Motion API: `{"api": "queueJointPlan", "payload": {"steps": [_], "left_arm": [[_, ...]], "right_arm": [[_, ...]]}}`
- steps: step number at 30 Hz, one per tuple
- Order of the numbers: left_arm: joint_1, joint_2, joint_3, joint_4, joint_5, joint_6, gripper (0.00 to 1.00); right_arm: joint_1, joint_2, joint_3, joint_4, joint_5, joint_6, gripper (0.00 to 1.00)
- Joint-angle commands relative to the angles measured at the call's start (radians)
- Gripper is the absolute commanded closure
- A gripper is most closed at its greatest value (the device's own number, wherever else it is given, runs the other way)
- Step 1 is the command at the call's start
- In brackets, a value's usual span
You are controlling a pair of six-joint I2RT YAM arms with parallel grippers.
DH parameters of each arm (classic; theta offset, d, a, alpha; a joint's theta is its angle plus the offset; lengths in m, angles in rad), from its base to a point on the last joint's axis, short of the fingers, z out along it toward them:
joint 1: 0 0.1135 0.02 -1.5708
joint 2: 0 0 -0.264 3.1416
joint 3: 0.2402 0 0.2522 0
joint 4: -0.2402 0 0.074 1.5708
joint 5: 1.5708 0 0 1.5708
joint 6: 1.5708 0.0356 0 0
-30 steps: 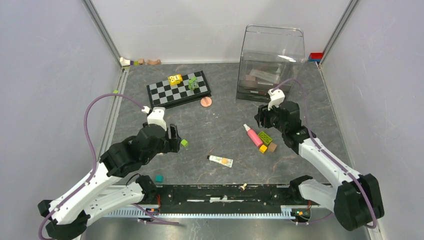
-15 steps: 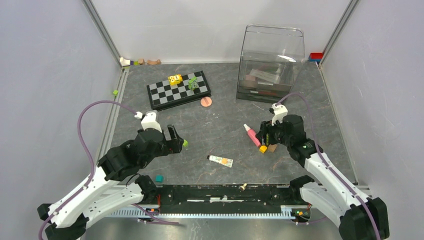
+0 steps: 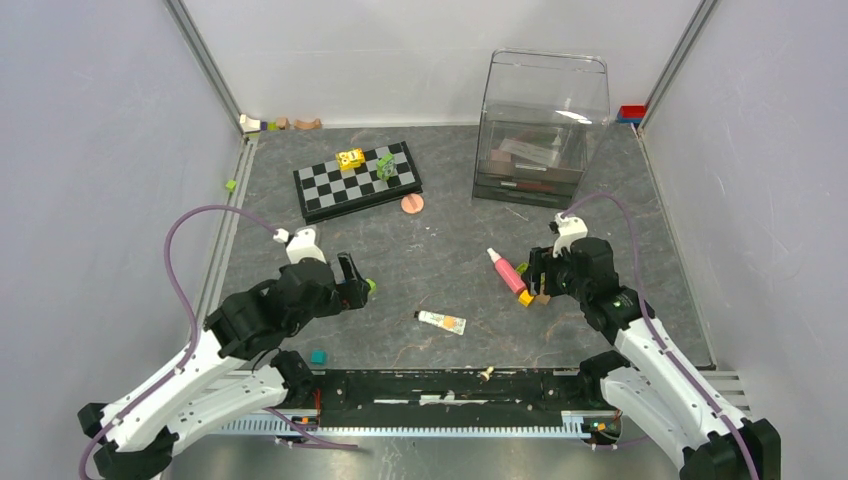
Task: Organize the makeup
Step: Open the drawer in the storage box.
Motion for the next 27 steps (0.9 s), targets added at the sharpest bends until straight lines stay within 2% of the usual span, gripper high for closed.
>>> {"api": "queueJointPlan", "payload": {"steps": [1,5,8,15,19,22,27], "left_arm": [[0.003,0.041,0.055,0.019,0.0,0.034,0.0],[0.003,0.071,0.125,-0.013,-0.005,0.115,0.0],[0.003,0.087,0.161,-0.036,-0.027,0.184,0.0],[0.004,0.088,0.147,-0.005,-0.058,0.316,0.0],[0.003,0.059,0.12,0.039,-0.064,0.35,0.0],[0.003,0.026,0.096,0.065,-0.099,0.35,0.0],[0.003,0.008,0.087,0.047,-0.162,0.314,0.0]], "right_arm": [[0.0,0.002,0.008,0.004,0.06,0.054,0.27],[0.0,0.014,-0.011,0.076,0.102,0.135,0.27],[-0.001,0.018,-0.047,0.195,0.103,0.253,0.27],[-0.006,0.044,-0.219,0.702,0.112,0.624,0.28],[-0.008,0.11,-0.25,0.91,0.207,0.69,0.28],[-0.021,0.174,-0.234,0.972,0.266,0.723,0.29],[-0.056,0.33,-0.152,0.978,0.231,0.757,0.32]]}}
